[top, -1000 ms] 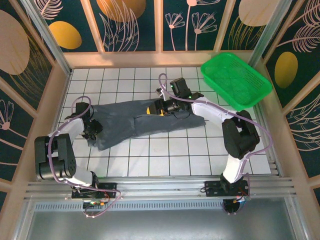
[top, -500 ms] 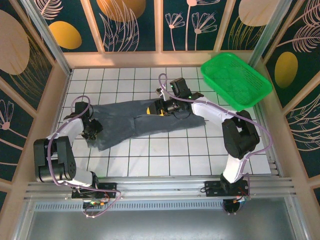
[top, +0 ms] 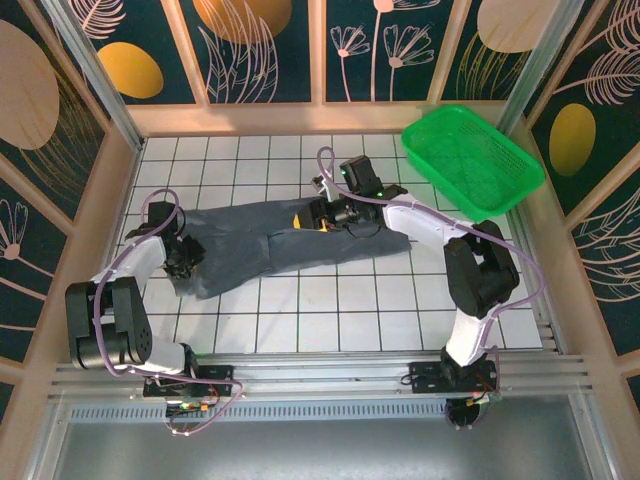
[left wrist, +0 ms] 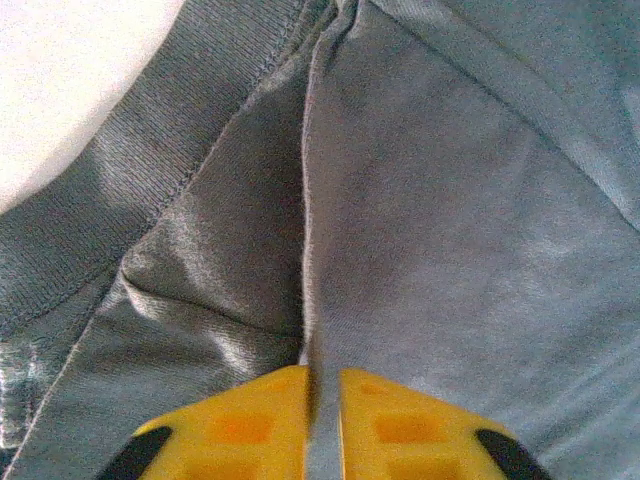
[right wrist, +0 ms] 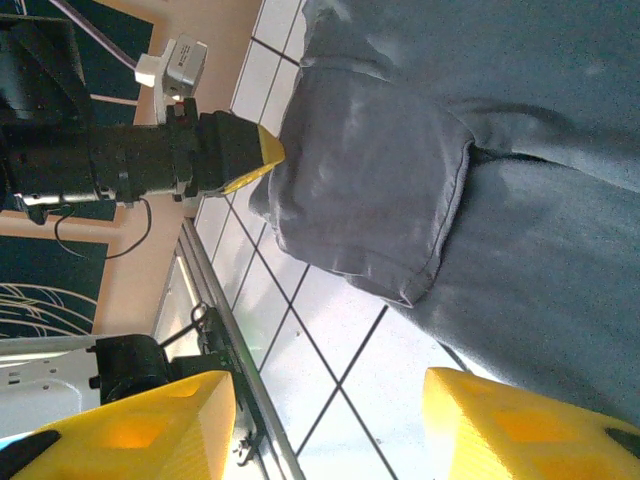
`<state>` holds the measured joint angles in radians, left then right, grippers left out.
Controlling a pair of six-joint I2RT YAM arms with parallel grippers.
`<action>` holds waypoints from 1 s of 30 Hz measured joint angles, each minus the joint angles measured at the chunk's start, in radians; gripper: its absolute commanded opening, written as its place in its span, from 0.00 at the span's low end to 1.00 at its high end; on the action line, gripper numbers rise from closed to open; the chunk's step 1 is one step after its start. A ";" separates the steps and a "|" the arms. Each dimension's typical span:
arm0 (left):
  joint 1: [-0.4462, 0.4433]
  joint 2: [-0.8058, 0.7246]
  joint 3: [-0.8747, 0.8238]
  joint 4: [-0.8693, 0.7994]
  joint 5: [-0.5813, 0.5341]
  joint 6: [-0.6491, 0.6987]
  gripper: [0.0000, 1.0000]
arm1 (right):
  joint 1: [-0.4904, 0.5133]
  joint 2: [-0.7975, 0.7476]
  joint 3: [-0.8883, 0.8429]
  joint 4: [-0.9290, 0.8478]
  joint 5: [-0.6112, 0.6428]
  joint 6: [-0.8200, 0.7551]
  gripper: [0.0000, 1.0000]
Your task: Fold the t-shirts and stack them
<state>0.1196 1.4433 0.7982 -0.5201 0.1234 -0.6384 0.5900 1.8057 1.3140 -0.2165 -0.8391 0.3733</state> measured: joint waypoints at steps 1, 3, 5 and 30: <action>0.000 0.002 0.000 0.000 0.000 0.003 0.00 | 0.000 0.000 0.000 0.000 0.000 0.000 0.53; 0.000 0.003 0.000 -0.001 -0.001 0.006 0.00 | 0.000 0.000 0.000 0.000 0.000 0.000 0.53; 0.000 0.003 0.001 -0.004 -0.004 0.006 0.00 | 0.000 0.000 0.000 0.000 0.000 0.000 0.53; 0.000 0.185 0.227 -0.066 -0.195 0.014 0.01 | -0.032 0.000 -0.032 -0.002 0.048 0.003 0.52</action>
<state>0.1196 1.6279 1.0248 -0.5858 -0.0719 -0.6239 0.5583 1.8053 1.2819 -0.2184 -0.7910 0.3763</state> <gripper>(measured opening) 0.044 0.524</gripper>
